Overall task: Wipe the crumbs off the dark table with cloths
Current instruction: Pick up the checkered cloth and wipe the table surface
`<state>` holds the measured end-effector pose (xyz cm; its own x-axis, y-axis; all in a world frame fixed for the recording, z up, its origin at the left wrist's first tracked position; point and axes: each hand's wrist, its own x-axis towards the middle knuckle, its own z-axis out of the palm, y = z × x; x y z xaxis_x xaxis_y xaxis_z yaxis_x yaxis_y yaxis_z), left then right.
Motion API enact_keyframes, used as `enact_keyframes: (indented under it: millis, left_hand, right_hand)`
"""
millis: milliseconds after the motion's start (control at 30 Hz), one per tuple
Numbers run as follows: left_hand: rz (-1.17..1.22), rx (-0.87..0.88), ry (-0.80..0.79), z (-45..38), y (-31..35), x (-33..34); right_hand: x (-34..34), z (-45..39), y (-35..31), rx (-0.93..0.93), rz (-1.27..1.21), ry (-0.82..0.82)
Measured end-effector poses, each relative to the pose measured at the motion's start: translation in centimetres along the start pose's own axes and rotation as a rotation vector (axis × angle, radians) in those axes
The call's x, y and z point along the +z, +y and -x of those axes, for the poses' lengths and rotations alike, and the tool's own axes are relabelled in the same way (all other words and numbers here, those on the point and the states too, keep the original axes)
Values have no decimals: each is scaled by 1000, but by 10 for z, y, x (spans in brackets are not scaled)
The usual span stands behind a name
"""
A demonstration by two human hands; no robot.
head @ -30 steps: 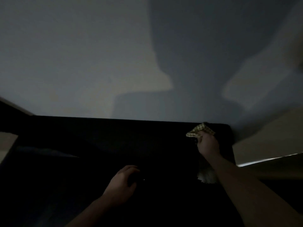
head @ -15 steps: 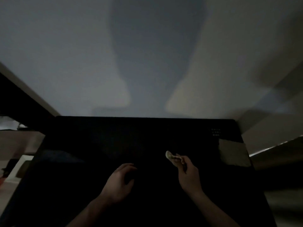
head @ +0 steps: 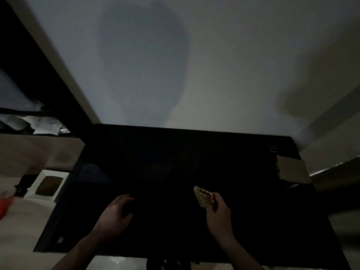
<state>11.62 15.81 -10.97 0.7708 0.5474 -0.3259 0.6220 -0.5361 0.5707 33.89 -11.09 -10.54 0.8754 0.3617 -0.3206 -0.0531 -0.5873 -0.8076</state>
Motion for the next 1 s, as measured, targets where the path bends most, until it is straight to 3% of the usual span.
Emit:
enact_keyframes:
  millis: [200, 400, 633, 833, 1000]
  left_hand:
    - [-28, -121, 32, 40, -39, -14]
    - [-14, -122, 62, 49, -50, -21]
    - [-5, -110, 33, 30, -76, -47]
    - [-17, -103, -9, -4, -139, -88]
    - [-48, -228, 24, -50, -203, -109]
  right_hand:
    - [14, 0, -18, -113, -2, -55]
    - [30, 6, -19, -122, 31, -74]
    - [63, 24, -38, -122, 73, -28]
    - [119, 32, -68, -81, 140, 93]
    - [162, 26, -102, 12, 164, 138]
